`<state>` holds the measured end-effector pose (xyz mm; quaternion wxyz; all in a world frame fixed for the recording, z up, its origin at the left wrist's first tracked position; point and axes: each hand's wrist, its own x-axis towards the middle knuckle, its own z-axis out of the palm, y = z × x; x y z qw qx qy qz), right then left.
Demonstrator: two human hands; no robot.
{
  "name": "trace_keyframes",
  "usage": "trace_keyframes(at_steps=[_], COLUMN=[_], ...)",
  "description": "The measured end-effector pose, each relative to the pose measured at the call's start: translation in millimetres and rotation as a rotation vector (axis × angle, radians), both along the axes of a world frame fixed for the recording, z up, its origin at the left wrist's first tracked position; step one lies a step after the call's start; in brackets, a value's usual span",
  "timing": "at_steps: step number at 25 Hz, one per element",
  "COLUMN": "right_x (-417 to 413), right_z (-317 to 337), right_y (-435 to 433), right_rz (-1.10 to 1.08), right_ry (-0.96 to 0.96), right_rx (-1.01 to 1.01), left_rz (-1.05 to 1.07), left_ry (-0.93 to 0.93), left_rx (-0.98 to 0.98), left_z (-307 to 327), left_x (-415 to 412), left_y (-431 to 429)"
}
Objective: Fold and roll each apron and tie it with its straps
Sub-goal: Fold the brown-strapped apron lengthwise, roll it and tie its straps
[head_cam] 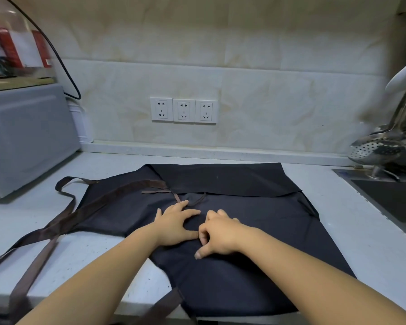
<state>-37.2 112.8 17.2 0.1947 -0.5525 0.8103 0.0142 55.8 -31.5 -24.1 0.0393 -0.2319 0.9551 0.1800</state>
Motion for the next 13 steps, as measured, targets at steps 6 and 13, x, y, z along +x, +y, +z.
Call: trace_keyframes(at_steps=[6,13], right_x=[-22.2,-52.1], right_z=[5.9,30.7], right_y=[-10.6,-15.7], right_rz=[-0.040,-0.278], right_ry=[-0.106,-0.417], right_rx=[-0.059,-0.117], left_rz=[-0.051,-0.227], left_ry=[0.039,-0.042], left_rx=[0.372,-0.018], left_z=[43.6,52.2], left_x=[13.1,10.5], left_y=[13.3,11.3])
